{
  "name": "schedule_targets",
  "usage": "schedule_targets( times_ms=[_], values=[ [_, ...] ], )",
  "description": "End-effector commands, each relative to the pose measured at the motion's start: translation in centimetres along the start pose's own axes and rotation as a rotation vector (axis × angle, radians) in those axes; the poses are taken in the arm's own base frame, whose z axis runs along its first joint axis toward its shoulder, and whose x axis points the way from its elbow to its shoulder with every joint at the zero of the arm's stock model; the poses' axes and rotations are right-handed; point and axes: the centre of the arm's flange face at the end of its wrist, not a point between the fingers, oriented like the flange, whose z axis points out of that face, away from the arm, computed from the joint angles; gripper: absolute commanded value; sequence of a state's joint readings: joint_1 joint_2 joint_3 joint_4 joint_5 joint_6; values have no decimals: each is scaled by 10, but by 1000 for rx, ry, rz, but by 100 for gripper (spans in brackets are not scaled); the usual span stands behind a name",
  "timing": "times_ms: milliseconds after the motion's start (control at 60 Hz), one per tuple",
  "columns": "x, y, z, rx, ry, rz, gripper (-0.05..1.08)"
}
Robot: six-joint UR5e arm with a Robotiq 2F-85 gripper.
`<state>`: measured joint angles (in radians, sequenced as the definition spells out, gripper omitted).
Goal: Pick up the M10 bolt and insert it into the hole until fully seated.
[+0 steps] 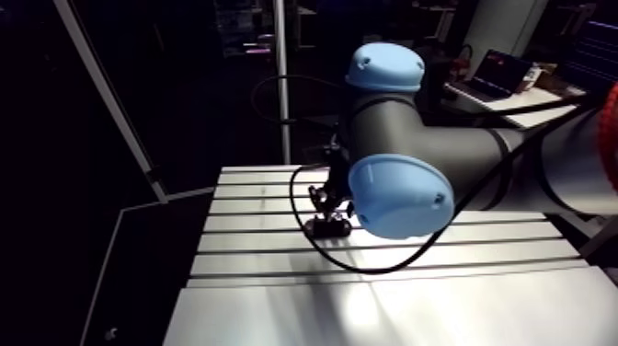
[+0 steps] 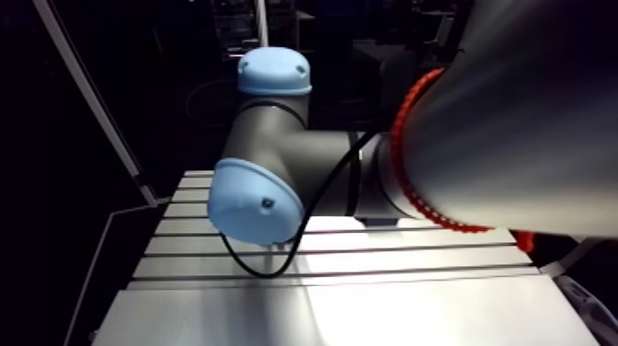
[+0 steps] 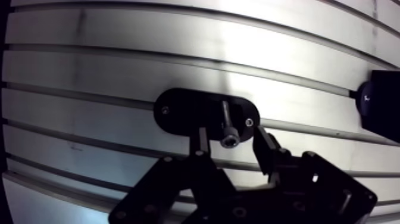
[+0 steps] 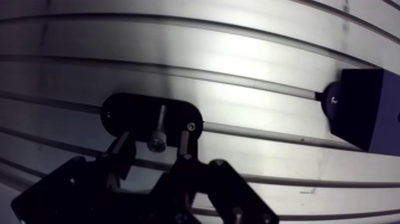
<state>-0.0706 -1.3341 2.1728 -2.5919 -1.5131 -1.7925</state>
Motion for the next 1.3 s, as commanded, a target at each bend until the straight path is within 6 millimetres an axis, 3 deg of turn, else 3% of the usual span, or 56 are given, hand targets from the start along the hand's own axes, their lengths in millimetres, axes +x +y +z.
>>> schedule_targets(
  times_ms=[17, 1300],
  values=[
    [0, 0, 2, 1, -3, 0, 52],
    [-1, 0, 4, -1, -9, 2, 69]
  ],
)
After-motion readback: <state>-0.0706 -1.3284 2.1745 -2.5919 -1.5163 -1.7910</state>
